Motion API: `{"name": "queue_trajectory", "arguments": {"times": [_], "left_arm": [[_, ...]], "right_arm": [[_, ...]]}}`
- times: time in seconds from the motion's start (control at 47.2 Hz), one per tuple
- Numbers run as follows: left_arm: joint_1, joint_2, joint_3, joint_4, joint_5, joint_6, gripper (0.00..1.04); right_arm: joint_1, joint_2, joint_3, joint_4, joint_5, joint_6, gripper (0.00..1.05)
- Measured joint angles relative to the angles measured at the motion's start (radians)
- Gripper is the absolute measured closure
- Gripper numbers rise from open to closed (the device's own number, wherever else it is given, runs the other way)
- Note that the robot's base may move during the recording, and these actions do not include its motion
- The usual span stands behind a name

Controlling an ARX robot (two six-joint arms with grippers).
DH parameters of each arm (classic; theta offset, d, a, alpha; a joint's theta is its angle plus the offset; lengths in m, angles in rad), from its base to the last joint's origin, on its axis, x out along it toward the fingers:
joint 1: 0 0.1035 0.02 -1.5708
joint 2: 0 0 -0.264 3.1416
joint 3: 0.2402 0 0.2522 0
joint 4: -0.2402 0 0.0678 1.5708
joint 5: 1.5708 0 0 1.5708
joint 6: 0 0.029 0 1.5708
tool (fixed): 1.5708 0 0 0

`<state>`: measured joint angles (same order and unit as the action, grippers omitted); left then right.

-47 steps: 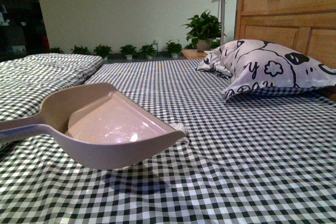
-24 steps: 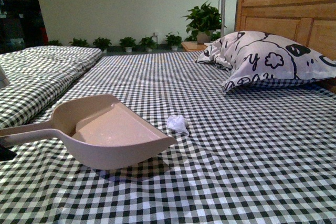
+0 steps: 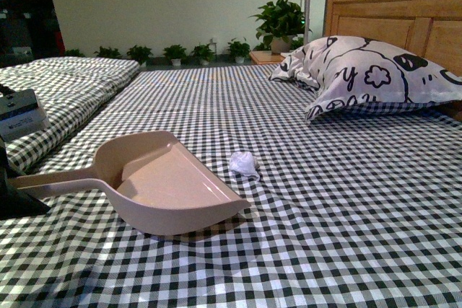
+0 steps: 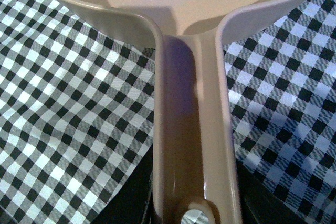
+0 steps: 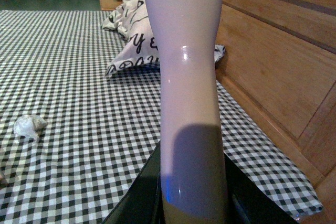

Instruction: Clean up trash

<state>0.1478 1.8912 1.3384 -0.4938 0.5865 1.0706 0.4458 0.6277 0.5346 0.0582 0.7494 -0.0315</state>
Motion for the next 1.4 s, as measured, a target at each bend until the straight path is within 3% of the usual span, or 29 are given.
{"name": "queue_trajectory", "arguments": {"times": [1.399], "left_arm": [[-0.027,0.030,0.008,-0.046,-0.060,0.018,0.78]], "right_arm": [[0.000,0.001,0.001,-0.005,0.002,0.007,0.85]]}}
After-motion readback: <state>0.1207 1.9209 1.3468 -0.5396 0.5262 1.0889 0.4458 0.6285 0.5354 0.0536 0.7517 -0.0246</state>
